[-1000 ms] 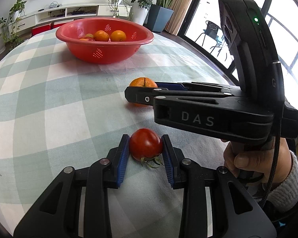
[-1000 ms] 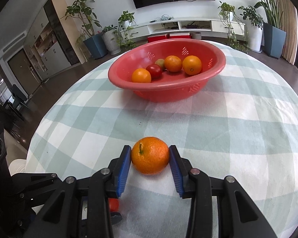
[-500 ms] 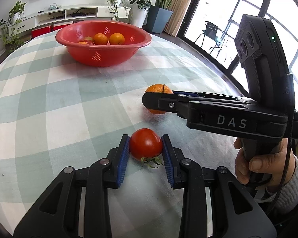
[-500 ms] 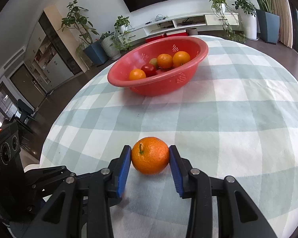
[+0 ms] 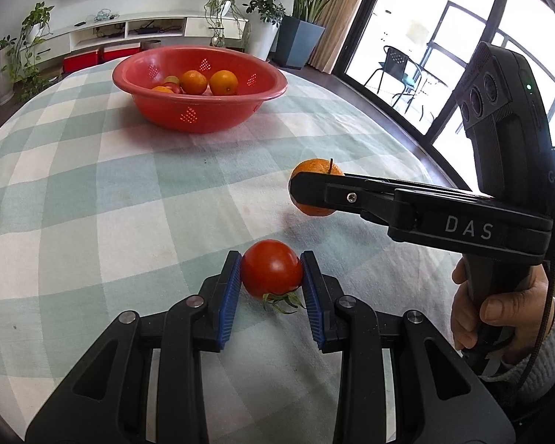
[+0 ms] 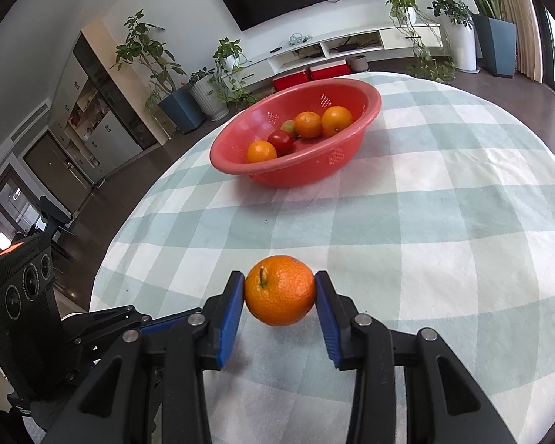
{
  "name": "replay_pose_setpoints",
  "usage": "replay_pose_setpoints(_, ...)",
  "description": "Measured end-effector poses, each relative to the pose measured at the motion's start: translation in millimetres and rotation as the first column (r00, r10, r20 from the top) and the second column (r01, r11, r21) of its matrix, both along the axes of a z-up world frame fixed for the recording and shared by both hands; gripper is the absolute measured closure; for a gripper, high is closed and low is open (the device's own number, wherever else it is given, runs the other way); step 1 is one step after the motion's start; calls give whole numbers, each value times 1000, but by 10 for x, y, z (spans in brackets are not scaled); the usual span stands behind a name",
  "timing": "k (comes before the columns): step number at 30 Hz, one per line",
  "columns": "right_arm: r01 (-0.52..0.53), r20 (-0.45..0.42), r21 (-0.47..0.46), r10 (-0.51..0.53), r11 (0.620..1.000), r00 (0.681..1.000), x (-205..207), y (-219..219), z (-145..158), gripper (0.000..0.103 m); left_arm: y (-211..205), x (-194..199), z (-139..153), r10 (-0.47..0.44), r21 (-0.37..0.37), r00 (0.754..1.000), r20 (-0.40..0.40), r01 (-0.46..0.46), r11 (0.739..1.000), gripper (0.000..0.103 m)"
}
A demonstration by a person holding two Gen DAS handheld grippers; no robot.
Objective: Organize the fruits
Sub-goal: 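Lift the orange with the right tool while the left tool lifts the tomato, then carry the tomato and orange together over the red bowl with both tools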
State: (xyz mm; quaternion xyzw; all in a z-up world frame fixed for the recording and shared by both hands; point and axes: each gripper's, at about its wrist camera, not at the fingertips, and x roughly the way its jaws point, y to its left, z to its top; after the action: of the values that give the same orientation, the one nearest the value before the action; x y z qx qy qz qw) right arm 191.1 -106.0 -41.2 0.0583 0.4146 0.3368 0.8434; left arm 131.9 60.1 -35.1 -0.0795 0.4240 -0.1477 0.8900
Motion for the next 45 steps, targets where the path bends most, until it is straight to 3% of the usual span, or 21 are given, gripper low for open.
replay_pose_setpoints(45,-2,53,83,-3,997,999,56,-32,427,61,222,103,449,53,-46,996,69,-50,998,73)
